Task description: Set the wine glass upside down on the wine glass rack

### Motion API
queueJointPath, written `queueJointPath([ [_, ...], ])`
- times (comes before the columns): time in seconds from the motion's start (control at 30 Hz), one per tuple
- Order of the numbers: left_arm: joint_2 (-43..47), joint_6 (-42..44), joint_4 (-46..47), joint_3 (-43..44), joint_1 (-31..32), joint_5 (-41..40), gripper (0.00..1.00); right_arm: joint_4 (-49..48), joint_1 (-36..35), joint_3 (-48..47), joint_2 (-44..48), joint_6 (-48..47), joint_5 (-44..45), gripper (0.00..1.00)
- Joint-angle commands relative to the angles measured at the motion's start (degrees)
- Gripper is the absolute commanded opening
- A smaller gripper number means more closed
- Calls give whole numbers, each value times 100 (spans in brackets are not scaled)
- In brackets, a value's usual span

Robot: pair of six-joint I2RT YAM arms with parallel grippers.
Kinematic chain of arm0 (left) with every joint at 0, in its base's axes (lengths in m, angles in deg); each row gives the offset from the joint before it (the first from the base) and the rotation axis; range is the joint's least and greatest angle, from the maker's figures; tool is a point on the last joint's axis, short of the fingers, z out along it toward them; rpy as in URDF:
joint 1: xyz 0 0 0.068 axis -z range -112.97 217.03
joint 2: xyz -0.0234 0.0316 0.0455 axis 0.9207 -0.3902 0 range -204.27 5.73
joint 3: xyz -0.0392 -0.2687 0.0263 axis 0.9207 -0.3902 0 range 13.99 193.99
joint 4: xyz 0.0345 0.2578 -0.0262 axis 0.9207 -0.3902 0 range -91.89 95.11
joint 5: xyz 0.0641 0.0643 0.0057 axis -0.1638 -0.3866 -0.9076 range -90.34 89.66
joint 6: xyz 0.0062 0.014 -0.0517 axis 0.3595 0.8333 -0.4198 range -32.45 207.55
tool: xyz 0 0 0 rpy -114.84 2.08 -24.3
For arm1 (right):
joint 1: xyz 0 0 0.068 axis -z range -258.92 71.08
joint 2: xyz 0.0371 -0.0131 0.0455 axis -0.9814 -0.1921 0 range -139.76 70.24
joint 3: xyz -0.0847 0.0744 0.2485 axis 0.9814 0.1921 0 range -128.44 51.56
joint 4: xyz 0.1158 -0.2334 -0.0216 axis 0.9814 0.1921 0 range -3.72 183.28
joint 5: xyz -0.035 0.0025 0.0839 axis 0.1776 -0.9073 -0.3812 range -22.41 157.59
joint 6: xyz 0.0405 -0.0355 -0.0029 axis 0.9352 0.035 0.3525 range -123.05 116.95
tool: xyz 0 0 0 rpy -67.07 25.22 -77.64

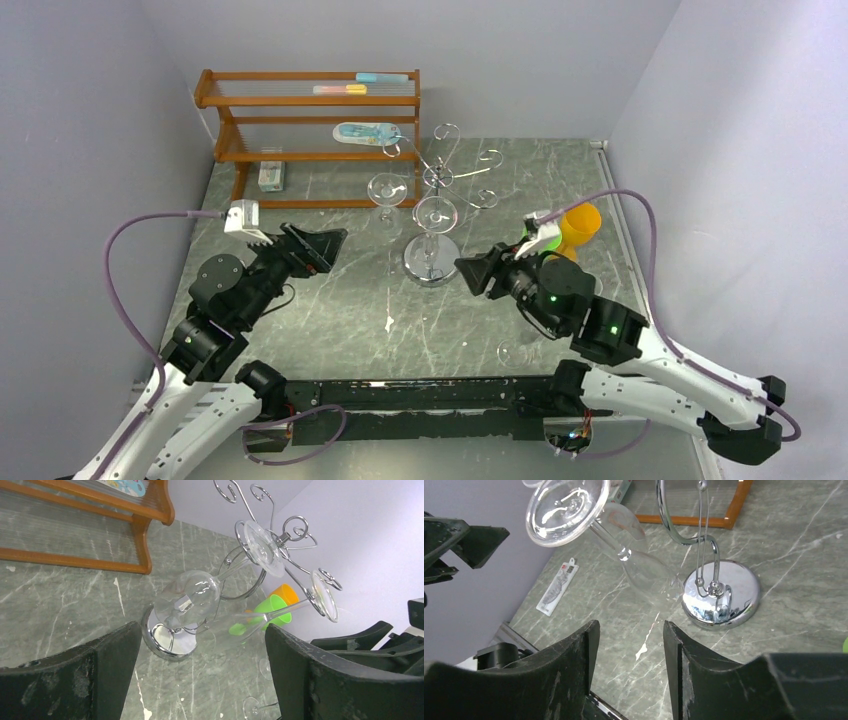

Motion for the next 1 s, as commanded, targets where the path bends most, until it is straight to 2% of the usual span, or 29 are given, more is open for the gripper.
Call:
queueJointPath([
  [0.0,64,-30,182,-39,8,-19,97,282,24,-15,375,-295,143,55],
  [0.17,50,2,151,-11,9,-48,97,553,23,-162,473,-443,423,62],
  [0.3,4,-10,165,-5,10,-29,97,1030,23,-464,262,45,1497,63],
  [0.4,-43,22,122,36,7,-30,97,2292,23,-965,-309,1413,2730,63],
  [0.47,-72,73,101,66,5,-8,97,3099,37,-1272,-723,2231,3036,63],
  [0.57,-66,75,97,52,5,-12,97,3678,283,-1421,-1245,2827,3149,64],
  [0.63,-57,67,108,33,7,-1,97,3570,723,-1345,-1405,2773,2922,65],
  [0.77,-56,85,29,64,3,-32,97,2565,1752,-942,-1335,1998,2095,65],
  [0.97,12,130,-94,82,10,-140,97,1622,2443,-741,-1393,1438,1760,61],
])
